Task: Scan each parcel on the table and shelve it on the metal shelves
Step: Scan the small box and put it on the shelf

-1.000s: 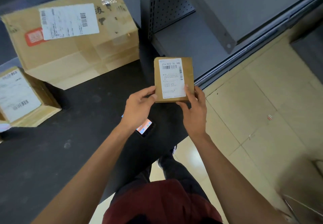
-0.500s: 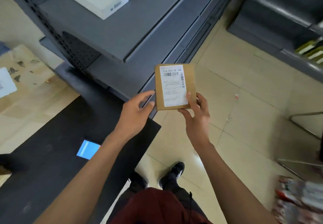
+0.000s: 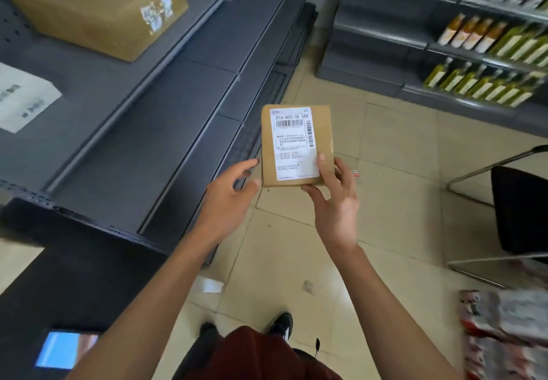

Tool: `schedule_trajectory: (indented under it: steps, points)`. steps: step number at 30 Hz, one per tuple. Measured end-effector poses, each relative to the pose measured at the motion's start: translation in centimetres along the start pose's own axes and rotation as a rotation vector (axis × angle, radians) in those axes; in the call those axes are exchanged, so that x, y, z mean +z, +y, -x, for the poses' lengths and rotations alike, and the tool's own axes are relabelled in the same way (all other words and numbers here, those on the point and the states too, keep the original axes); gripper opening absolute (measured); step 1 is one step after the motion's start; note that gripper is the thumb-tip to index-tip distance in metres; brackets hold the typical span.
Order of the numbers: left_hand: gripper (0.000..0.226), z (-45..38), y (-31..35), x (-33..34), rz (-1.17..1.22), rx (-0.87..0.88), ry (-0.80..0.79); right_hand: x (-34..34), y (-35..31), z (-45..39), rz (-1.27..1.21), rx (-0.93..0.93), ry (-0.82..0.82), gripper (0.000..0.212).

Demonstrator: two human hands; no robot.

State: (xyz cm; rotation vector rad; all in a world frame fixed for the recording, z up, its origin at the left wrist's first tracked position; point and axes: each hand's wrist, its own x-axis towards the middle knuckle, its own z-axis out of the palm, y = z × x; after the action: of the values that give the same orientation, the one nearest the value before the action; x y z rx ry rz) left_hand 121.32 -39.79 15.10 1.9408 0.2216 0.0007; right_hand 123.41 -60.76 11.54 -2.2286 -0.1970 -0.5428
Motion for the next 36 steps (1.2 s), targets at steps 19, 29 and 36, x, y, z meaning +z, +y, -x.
schedule_trajectory:
  steps: [19,29,36]
  points:
    - [0.038,-23.0,6.0,6.0,0.052,0.089,-0.071,1.6,8.5,-20.7,0.073,-0.019,0.108,0.066]
    - [0.04,-34.2,9.0,8.0,-0.008,0.171,-0.137,3.2,12.4,-30.3,0.061,0.001,0.151,0.067]
    - [0.04,-42.3,11.7,11.4,-0.021,0.169,-0.135,4.1,17.6,-39.0,0.1,-0.028,0.162,0.067]
